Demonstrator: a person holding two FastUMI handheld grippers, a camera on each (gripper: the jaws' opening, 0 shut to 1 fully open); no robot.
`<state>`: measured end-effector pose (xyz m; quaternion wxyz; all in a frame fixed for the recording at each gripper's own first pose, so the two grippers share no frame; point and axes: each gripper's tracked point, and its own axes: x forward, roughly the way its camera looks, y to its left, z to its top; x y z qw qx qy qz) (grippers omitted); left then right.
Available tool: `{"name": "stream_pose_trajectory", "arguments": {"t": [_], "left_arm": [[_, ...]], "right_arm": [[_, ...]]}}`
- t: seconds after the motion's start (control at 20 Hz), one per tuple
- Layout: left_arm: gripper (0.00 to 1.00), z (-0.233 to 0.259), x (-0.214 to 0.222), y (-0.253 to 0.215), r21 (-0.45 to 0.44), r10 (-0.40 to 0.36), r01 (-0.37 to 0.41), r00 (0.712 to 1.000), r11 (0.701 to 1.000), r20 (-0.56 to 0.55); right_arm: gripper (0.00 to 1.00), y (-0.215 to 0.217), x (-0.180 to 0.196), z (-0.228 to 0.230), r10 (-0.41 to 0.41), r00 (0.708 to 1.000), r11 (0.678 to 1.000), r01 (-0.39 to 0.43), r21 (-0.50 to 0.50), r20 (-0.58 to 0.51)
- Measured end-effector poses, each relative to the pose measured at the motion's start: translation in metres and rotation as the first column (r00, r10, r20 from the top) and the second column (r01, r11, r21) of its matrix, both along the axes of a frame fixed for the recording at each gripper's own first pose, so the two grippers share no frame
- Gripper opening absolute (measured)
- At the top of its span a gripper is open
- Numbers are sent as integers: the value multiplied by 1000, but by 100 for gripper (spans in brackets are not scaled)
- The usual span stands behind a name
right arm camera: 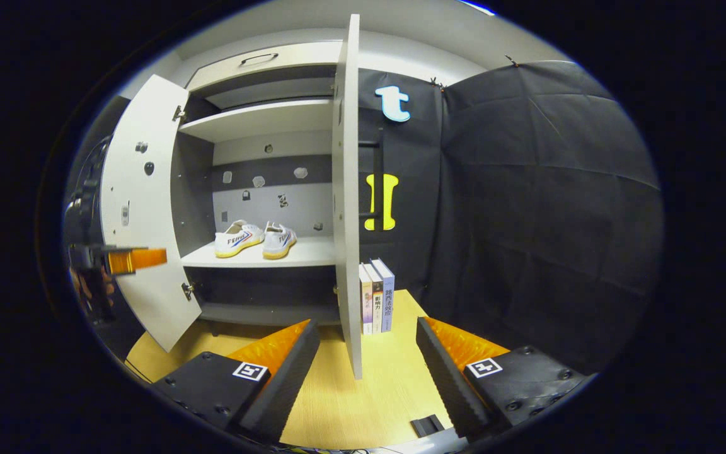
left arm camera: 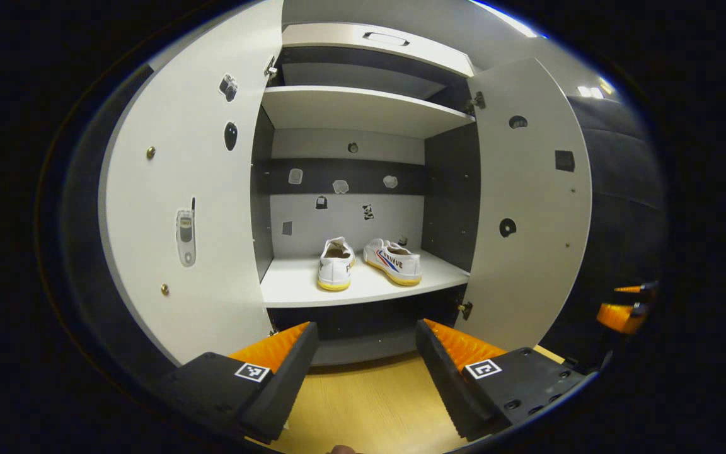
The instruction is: Grab one shoe with the right hand and put it into the shoe cabinet, grab the other shoe with the left hand and put it into the shoe cabinet; then close the right door with the right hand and the left door with the left hand.
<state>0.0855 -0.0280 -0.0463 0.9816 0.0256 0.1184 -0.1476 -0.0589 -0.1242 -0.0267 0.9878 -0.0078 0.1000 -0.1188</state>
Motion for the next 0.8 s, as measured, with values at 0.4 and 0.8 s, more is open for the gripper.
{"name": "stream_pose_trajectory", "arguments": {"t": [0.4, 0.8], "left_arm": [[97, -15, -41, 6, -22, 23, -23, 999, 999, -42], [99, -14, -54, 0, -46, 132, -135, 989, 990, -62]], "right_arm": [[98, -71, 31, 53, -94, 993, 993, 87, 85, 75], [98, -123, 111, 83, -45, 992, 998, 40, 39, 121]]}}
